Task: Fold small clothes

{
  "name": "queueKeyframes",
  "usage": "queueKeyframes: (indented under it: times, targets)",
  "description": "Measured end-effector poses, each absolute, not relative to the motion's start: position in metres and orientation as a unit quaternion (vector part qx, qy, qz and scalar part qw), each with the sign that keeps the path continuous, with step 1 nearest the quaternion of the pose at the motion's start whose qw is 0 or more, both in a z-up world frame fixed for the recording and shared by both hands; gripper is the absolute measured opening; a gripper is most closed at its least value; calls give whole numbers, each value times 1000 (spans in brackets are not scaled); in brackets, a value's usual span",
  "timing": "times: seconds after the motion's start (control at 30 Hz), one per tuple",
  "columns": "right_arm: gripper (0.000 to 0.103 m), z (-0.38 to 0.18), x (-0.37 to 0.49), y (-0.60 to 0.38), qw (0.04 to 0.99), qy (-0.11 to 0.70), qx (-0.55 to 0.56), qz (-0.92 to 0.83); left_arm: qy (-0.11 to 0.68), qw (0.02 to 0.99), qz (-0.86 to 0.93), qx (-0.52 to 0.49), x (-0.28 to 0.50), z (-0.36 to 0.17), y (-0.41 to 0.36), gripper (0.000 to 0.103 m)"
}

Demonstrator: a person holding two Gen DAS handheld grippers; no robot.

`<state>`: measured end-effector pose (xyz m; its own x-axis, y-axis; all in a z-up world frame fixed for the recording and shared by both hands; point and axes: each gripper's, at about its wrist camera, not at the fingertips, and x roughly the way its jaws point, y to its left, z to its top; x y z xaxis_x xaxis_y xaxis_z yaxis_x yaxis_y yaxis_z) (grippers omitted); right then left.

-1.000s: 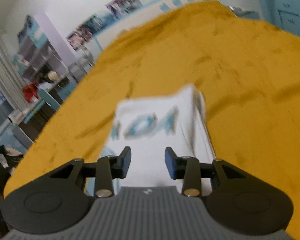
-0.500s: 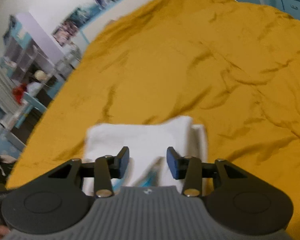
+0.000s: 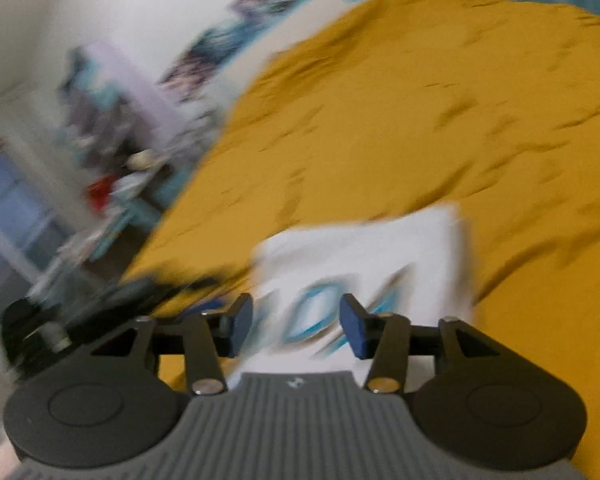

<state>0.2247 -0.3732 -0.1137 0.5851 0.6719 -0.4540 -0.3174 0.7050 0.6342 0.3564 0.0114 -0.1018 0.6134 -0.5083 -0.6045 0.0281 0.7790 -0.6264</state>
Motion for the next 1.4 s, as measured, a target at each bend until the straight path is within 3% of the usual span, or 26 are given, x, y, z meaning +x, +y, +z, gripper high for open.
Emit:
queueKeyframes:
  times: [0.33,0.43,0.53,0.57,0.7,0.77,0.87,1.03,1.2,1.4]
  targets:
    - [47,-158,168,-297,791,422,221,384,458,800,-162,-351,407,-149,9,65]
    - [47,-163,165,-291,795,424,189,390,423,799,-192,-382,415,-151,8,48]
    - [47,-168,165,-293,788,432,200,390,414,801,-204,-381,417,-152,8,11]
    - [47,-169,165,-292,787,434,202,390,406,804,-202,-385,416,-151,10,10]
    - [47,-169,158,-288,796,429,180,387,425,800,-183,-382,422,-162,15,12]
    - [47,-168,154,-286,802,427,164,384,443,802,-172,-363,428,-174,15,21]
    - [48,-163,145,-282,810,423,146,379,441,807,-181,-349,431,-171,16,24]
    - [53,-143,138,-289,812,404,181,381,412,837,-184,-307,413,-118,28,30]
    - [63,-125,115,-284,812,364,178,419,388,851,-235,-265,348,-58,30,51]
    - [62,-151,115,-268,796,420,176,399,389,835,-292,-256,263,-44,14,52]
